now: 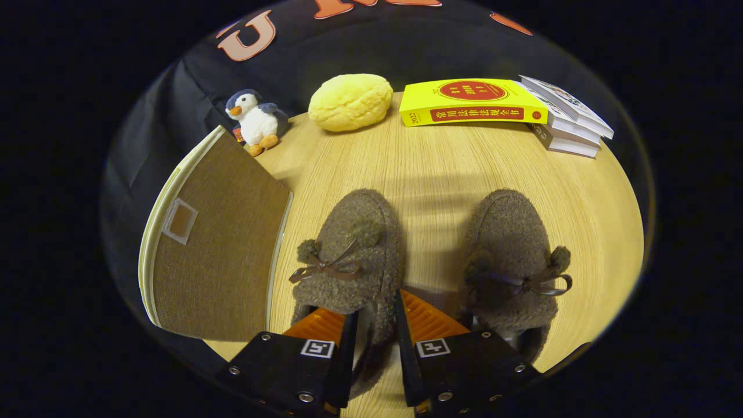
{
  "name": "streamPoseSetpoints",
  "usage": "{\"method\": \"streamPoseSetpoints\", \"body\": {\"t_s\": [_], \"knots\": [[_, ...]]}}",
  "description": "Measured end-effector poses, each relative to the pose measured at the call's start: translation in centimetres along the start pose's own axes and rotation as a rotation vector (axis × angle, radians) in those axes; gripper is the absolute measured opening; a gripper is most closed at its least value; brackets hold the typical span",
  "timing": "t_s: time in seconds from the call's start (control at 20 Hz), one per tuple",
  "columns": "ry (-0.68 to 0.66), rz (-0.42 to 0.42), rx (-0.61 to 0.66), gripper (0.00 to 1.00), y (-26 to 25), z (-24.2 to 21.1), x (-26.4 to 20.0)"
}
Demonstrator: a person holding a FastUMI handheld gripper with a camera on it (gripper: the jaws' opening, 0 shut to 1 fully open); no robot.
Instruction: Open the storage box then place both shoes into the box .Put the left shoe in first, then the right shoe, with the right side of both shoes facing outward in a uniform manner.
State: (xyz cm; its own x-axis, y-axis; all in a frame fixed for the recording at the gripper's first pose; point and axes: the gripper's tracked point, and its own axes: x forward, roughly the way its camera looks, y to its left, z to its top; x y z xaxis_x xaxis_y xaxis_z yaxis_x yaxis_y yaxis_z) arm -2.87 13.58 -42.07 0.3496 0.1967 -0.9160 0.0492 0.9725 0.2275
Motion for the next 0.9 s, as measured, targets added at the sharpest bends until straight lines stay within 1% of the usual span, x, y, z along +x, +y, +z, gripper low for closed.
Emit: {"method": "streamPoseSetpoints", "body": {"t_s": [0.1, 0.15, 0.25, 0.3, 0.35, 0.4, 0.5, 0.7, 0.8, 0.9], "knots": [[-0.008, -0.015, 0.004, 0.29, -0.3, 0.4, 0.7], [-0.007, -0.02, 0.009, 0.28, -0.4, 0.4, 1.0], [-0.009, -0.016, 0.011, 0.21, -0.1, 0.4, 1.2], [-0.009, -0.012, 0.013, 0.15, -0.2, 0.4, 1.1], [-0.003, -0.006, 0.032, 0.13, -0.2, 0.4, 1.1], [0.001, 0.003, 0.046, 0.08, -0.1, 0.4, 1.0], [0.009, 0.041, 0.072, 0.04, 0.6, 0.4, 0.4], [-0.026, 0.093, 0.125, 0.04, 2.8, 1.6, -1.7], [-0.03, 0.098, 0.142, 0.04, 3.5, 2.3, -3.0], [-0.035, 0.083, 0.134, 0.04, 4.0, 3.2, -4.7]]}}
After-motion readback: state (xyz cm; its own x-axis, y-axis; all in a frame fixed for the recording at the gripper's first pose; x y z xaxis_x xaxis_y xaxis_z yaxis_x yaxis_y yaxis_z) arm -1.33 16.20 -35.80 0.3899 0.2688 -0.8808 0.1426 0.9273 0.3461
